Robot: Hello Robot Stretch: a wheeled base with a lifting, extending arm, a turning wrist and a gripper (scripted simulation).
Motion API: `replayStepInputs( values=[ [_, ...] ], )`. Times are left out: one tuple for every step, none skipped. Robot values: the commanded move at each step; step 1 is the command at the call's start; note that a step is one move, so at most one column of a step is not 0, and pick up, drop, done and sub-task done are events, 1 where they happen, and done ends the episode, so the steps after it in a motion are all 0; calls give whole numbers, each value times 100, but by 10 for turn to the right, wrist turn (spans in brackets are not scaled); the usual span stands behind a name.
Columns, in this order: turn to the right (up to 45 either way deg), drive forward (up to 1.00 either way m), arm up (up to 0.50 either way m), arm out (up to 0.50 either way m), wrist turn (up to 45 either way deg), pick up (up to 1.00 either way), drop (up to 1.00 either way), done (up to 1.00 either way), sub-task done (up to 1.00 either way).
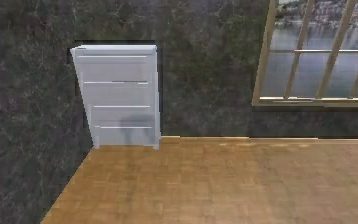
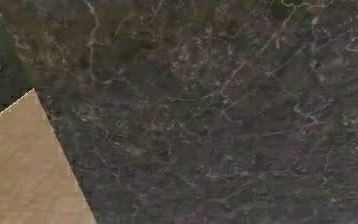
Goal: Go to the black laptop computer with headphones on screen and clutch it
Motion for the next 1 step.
replayStepInputs(
  values=[
    [30, 0, 0, 0, 0, 0, 0, 0, 0]
  ],
)
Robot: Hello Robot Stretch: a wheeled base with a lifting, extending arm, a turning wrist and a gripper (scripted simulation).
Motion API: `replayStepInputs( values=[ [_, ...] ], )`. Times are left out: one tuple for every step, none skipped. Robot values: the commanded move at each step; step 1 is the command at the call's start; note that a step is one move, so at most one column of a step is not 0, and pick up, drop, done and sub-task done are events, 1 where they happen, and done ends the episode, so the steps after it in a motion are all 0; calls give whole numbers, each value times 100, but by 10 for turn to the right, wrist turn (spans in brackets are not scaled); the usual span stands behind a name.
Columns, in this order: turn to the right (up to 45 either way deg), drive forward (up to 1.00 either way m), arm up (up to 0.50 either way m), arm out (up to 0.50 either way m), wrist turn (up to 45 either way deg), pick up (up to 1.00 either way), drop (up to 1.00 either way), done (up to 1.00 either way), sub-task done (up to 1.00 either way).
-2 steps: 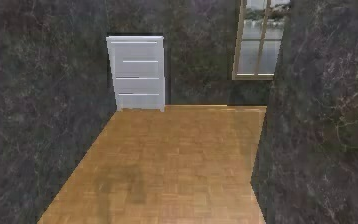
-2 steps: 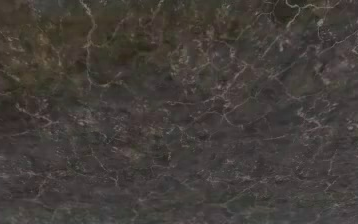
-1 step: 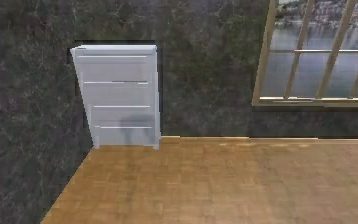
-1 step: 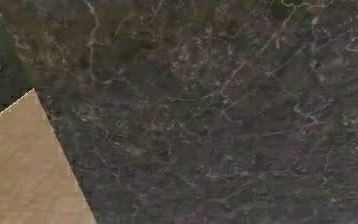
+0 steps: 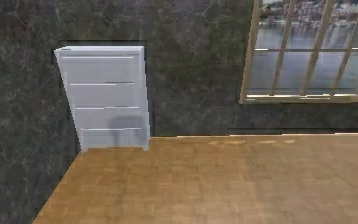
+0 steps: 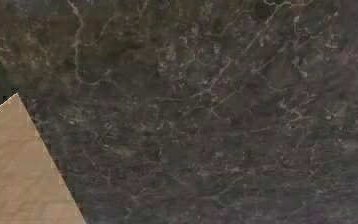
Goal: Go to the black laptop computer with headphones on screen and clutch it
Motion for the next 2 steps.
replayStepInputs(
  values=[
    [0, 70, 0, 0, 0, 0, 0, 0, 0],
    [180, 0, 0, 0, 0, 0, 0, 0, 0]
  ],
)
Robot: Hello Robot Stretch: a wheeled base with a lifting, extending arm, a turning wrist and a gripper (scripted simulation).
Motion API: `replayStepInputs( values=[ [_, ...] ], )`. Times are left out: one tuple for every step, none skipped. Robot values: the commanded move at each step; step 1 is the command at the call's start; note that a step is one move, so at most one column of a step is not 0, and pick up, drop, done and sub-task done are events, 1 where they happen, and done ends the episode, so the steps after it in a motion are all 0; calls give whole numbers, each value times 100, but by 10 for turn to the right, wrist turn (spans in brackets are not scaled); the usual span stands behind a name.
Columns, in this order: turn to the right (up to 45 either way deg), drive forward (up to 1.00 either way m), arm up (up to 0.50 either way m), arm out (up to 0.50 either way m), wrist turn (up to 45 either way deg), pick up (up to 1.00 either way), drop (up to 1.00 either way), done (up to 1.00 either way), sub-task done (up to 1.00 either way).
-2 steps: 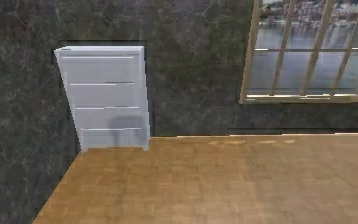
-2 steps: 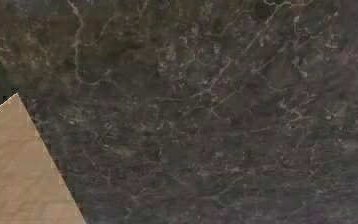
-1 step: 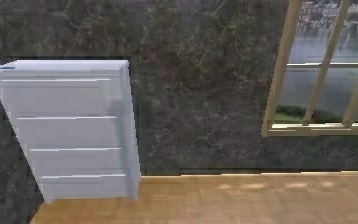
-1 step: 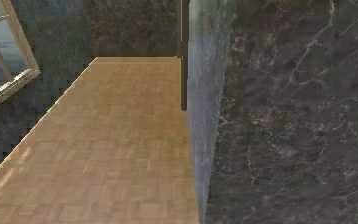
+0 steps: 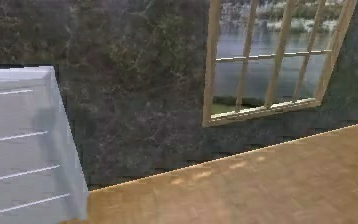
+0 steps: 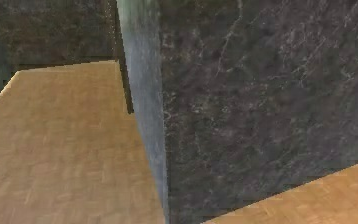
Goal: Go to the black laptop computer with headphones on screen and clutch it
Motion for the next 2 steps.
replayStepInputs(
  values=[
    [0, 55, 0, 0, 0, 0, 0, 0, 0],
    [450, 0, 0, 0, 0, 0, 0, 0, 0]
  ],
)
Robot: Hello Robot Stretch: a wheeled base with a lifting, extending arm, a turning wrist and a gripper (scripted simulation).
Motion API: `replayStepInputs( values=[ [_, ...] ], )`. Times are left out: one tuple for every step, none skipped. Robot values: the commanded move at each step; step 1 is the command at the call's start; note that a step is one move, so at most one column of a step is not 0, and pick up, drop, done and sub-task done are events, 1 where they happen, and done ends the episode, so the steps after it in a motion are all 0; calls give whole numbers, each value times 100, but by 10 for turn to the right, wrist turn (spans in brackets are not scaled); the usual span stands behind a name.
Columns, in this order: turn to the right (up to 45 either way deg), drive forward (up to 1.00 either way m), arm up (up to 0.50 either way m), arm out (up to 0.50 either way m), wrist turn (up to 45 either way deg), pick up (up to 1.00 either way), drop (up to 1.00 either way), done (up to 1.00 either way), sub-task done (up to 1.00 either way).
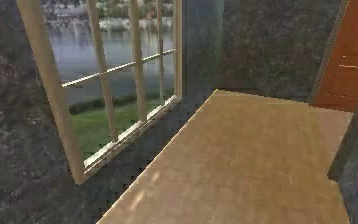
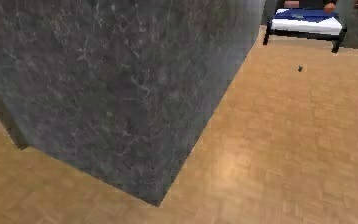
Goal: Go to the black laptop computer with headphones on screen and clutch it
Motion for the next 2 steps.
replayStepInputs(
  values=[
    [270, 0, 0, 0, 0, 0, 0, 0, 0],
    [0, 100, 0, 0, 0, 0, 0, 0, 0]
  ],
)
